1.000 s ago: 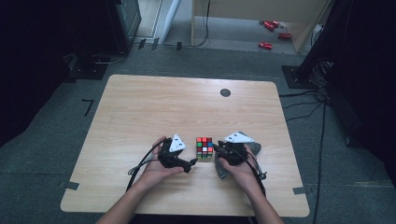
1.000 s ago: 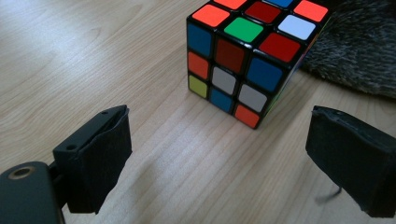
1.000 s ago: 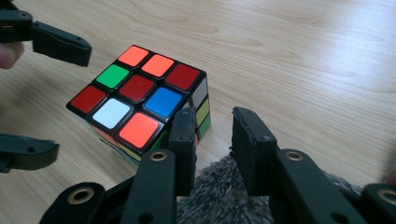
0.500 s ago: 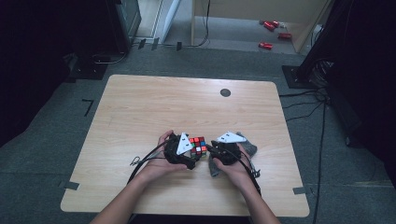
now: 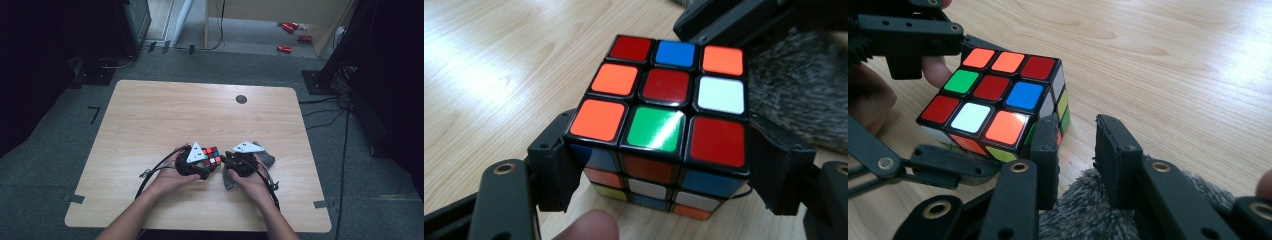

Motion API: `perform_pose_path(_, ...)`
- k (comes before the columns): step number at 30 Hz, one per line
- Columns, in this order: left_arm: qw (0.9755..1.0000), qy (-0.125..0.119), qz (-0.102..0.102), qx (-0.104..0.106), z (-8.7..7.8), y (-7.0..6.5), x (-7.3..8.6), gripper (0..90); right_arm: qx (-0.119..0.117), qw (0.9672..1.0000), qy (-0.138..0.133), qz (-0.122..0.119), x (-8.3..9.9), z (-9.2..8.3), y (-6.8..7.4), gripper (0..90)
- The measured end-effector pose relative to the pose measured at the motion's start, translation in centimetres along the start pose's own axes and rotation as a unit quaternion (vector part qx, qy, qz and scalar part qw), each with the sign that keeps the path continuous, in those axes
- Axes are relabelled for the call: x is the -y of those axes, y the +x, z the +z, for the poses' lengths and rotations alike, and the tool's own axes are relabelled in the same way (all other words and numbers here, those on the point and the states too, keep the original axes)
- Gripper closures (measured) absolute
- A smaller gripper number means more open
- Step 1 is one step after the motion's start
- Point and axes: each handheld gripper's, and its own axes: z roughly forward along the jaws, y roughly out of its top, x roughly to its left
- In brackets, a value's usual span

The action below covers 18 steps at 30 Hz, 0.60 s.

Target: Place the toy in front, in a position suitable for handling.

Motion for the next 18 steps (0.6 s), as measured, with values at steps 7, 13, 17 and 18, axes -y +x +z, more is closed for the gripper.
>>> perform_pose_path(7,0.9988,0.048,0.005,0.004,0.66,-0.14,-0.20,22.7,-0.004,1.0000,0.006,0.002,0.15,0.15,0.31,71.3)
perform_pose_path(13,0.9989,0.041,-0.001,0.022,0.26,0.14,0.05,28.9,0.003,1.0000,0.006,0.005,0.16,0.04,0.08,71.7)
perform_pose_path(17,0.9993,0.034,-0.003,0.015,-0.06,0.11,0.21,34.6,-0.002,0.9996,-0.005,0.027,0.16,-0.59,-0.60,66.9)
perform_pose_path(18,0.9993,0.033,0.001,0.017,-0.06,0.01,0.20,34.7,-0.005,0.9995,-0.005,0.030,0.15,-0.80,-0.65,66.0)
